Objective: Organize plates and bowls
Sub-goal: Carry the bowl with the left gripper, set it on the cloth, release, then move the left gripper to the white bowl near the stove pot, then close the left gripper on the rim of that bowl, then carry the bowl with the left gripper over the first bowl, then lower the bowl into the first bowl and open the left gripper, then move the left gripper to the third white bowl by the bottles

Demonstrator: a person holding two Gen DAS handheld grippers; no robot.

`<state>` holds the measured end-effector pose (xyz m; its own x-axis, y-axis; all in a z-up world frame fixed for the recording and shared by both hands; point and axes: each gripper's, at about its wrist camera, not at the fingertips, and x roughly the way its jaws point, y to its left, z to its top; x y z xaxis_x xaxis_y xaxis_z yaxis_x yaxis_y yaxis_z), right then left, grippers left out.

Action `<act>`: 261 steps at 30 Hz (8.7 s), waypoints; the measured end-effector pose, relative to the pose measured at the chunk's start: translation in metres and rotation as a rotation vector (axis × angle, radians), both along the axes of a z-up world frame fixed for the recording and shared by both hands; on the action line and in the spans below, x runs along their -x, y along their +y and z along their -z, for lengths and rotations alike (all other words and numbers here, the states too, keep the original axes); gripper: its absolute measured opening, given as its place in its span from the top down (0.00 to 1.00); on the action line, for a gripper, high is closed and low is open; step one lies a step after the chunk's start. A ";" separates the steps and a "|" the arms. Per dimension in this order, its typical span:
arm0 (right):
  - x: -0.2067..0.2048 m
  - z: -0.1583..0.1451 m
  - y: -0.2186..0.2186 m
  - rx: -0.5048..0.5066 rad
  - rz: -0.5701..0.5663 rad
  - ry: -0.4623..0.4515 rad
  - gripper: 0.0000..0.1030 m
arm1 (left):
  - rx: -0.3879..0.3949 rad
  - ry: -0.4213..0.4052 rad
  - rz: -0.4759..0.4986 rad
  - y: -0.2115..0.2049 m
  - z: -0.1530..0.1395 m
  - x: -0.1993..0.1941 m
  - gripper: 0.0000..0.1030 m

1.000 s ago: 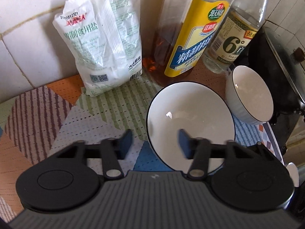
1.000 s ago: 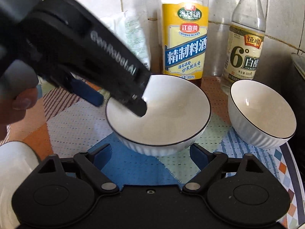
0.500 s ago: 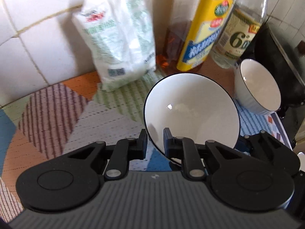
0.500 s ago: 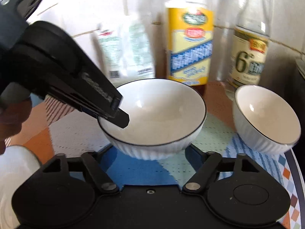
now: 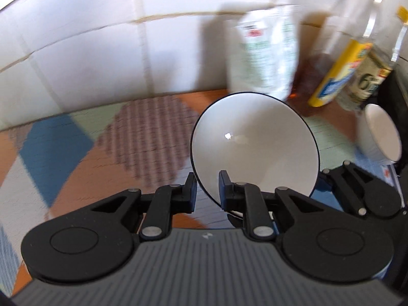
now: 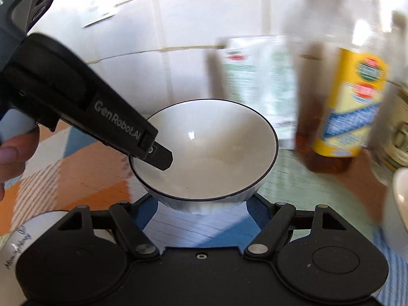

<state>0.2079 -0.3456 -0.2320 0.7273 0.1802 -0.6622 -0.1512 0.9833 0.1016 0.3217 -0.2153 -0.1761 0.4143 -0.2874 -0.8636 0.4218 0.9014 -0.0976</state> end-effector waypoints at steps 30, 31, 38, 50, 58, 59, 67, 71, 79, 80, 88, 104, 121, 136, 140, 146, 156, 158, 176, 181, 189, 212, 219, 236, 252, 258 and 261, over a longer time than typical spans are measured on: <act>0.008 -0.032 0.010 -0.075 0.046 0.056 0.20 | -0.011 0.068 -0.107 0.046 -0.018 -0.004 0.60; 0.017 -0.035 0.008 -0.074 0.077 0.040 0.20 | -0.020 0.067 -0.093 0.046 -0.023 0.000 0.60; 0.080 -0.058 -0.004 -0.073 0.269 -0.024 0.20 | -0.115 0.046 0.043 0.038 -0.047 0.036 0.49; 0.179 -0.080 -0.001 -0.021 0.516 -0.116 0.20 | -0.172 -0.010 0.231 0.020 -0.069 0.105 0.21; 0.230 -0.089 0.009 0.005 0.620 -0.140 0.17 | -0.161 -0.084 0.365 -0.003 -0.085 0.150 0.17; 0.235 -0.088 0.010 0.008 0.635 -0.140 0.17 | -0.166 -0.091 0.380 -0.007 -0.087 0.155 0.17; 0.268 -0.078 -0.008 0.029 0.742 -0.139 0.11 | -0.196 -0.123 0.487 -0.050 -0.093 0.188 0.16; 0.278 -0.065 -0.026 0.067 0.785 -0.095 0.11 | -0.206 -0.114 0.515 -0.075 -0.089 0.198 0.13; 0.293 -0.037 -0.066 0.068 0.792 -0.041 0.11 | -0.217 -0.093 0.523 -0.127 -0.074 0.214 0.11; 0.294 -0.033 -0.070 0.066 0.791 -0.036 0.11 | -0.221 -0.087 0.520 -0.132 -0.071 0.216 0.11; 0.292 -0.002 -0.096 0.041 0.726 0.025 0.11 | -0.229 0.004 0.535 -0.172 -0.043 0.227 0.11; 0.268 0.035 -0.131 -0.016 0.586 0.032 0.11 | -0.239 0.028 0.542 -0.231 0.014 0.234 0.38; 0.252 0.047 -0.140 -0.015 0.543 0.001 0.02 | -0.180 0.079 0.539 -0.245 0.036 0.234 0.82; 0.249 0.047 -0.141 -0.051 0.515 -0.031 0.00 | -0.198 0.028 0.568 -0.232 0.027 0.237 0.82; 0.244 0.037 -0.134 -0.061 0.519 -0.049 0.00 | -0.203 -0.061 0.599 -0.219 0.009 0.242 0.82; 0.236 0.008 -0.115 -0.050 0.472 -0.105 0.00 | -0.167 -0.101 0.568 -0.183 -0.027 0.231 0.82; 0.203 -0.036 -0.054 0.016 0.308 -0.156 0.00 | -0.023 -0.016 0.378 -0.085 -0.063 0.181 0.82; 0.191 -0.041 -0.041 0.034 0.268 -0.153 0.00 | -0.003 -0.006 0.336 -0.066 -0.065 0.170 0.82; 0.083 -0.063 0.054 0.108 -0.058 -0.155 0.01 | 0.085 -0.003 0.025 0.068 -0.059 0.087 0.82; 0.071 -0.064 0.066 0.124 -0.133 -0.137 0.04 | 0.085 0.005 -0.005 0.080 -0.057 0.064 0.82; 0.042 -0.058 0.066 0.118 -0.153 -0.105 0.11 | 0.085 0.001 0.003 0.078 -0.054 0.026 0.82; -0.023 -0.032 0.074 0.207 -0.024 0.038 0.12 | -0.060 0.054 0.136 0.042 -0.013 -0.043 0.82; -0.032 -0.026 0.072 0.203 -0.023 0.067 0.12 | -0.078 0.055 0.128 0.040 -0.007 -0.046 0.82; -0.036 -0.018 0.080 0.258 0.011 0.098 0.05 | -0.141 0.053 0.146 0.029 -0.006 -0.048 0.82; 0.060 -0.062 0.018 0.212 0.181 -0.069 0.05 | -0.010 0.053 0.166 0.026 -0.062 0.011 0.79; 0.100 -0.068 -0.017 0.158 0.291 -0.075 0.05 | 0.015 0.055 0.226 -0.004 -0.075 0.041 0.78; 0.114 -0.068 -0.033 0.140 0.334 -0.083 0.05 | 0.016 0.058 0.251 -0.020 -0.076 0.055 0.77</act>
<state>0.0939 -0.3787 -0.1639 0.7829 -0.1645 -0.6000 0.1787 0.9832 -0.0364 0.2671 -0.2355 -0.0997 0.2781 -0.3888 -0.8783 0.6257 0.7672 -0.1415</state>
